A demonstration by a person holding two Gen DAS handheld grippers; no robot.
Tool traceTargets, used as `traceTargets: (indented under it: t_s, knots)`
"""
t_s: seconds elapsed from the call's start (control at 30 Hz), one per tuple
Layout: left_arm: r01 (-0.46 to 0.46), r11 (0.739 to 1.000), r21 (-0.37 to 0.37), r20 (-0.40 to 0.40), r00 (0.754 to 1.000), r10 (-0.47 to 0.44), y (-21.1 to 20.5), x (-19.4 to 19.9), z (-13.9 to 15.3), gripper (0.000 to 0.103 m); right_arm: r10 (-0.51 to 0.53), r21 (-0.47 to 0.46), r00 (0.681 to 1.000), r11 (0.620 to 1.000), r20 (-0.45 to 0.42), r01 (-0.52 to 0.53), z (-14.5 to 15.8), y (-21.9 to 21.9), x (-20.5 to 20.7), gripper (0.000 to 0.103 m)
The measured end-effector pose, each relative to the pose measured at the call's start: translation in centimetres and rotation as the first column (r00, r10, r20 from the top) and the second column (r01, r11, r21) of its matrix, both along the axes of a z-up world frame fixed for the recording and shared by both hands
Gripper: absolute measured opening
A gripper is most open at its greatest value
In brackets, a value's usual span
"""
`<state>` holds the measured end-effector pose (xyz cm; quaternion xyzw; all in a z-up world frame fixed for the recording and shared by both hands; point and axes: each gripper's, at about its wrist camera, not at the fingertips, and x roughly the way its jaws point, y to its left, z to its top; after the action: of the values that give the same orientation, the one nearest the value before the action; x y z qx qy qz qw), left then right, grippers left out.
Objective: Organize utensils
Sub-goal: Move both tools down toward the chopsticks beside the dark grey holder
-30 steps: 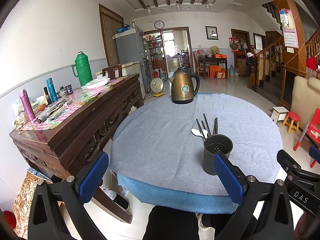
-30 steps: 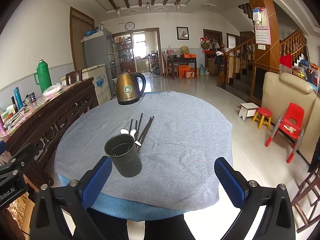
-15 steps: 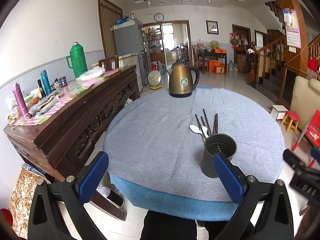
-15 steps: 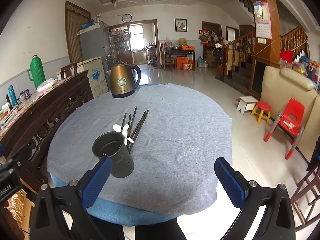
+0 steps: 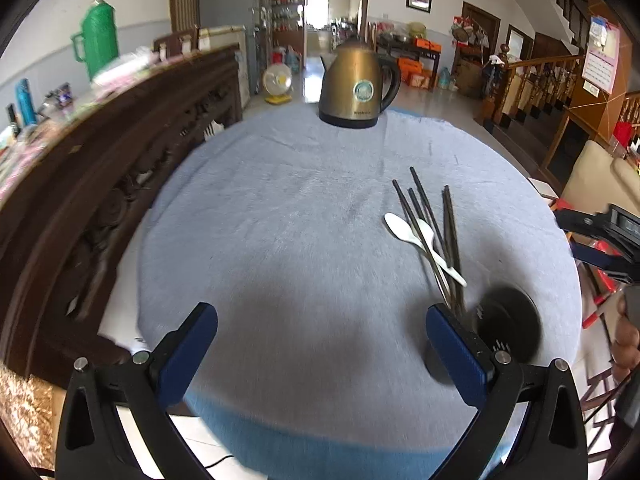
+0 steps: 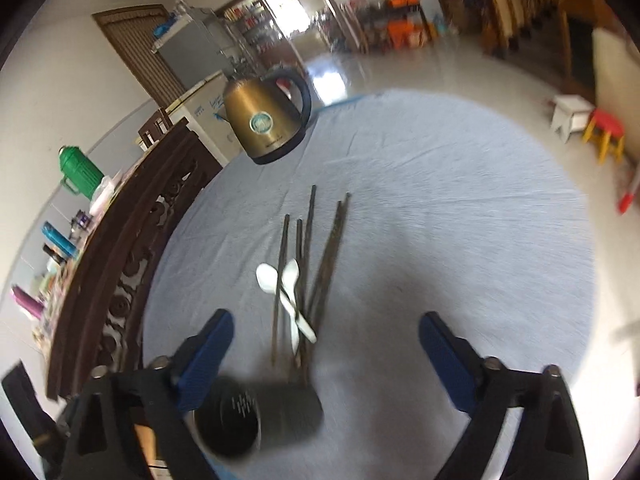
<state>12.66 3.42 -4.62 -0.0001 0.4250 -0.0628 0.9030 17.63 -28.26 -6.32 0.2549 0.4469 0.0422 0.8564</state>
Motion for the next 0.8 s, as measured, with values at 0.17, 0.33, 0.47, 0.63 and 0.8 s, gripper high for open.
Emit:
traceTargets:
  t_s: [0.17,0.33,0.47,0.63,0.8]
  knots:
    - [0.036,0.999,-0.018,-0.062,0.997,-0.037,-0.6,7.2,-1.3,0.096,0.045,0.087,0.997,0.995,-0.064,-0.039,-3.2,-0.3,9.5,0.058]
    - [0.078,0.993,-0.088,-0.155,0.984,-0.091,-2.6,13.5,-2.9,0.068,0.124,0.055,0.985,0.991,-0.123,-0.118,-5.7,2.0,18.6,0.046]
    - [0.093,0.990,-0.104,-0.189,0.976,-0.112,-3.8,16.0,-4.1,0.066,0.157,0.013,0.971,0.988,-0.182,-0.157,-8.0,4.4,23.8,0.033]
    - [0.106,0.989,-0.106,-0.237,0.963,-0.129,-4.3,17.9,-5.6,0.062,0.165,-0.026,0.951,0.984,-0.263,-0.178,-11.4,6.8,28.0,0.030]
    - [0.111,0.988,-0.109,-0.248,0.959,-0.135,-4.2,19.4,-5.7,0.062,0.137,-0.139,0.939,0.972,-0.317,-0.189,-12.5,8.2,29.4,0.020]
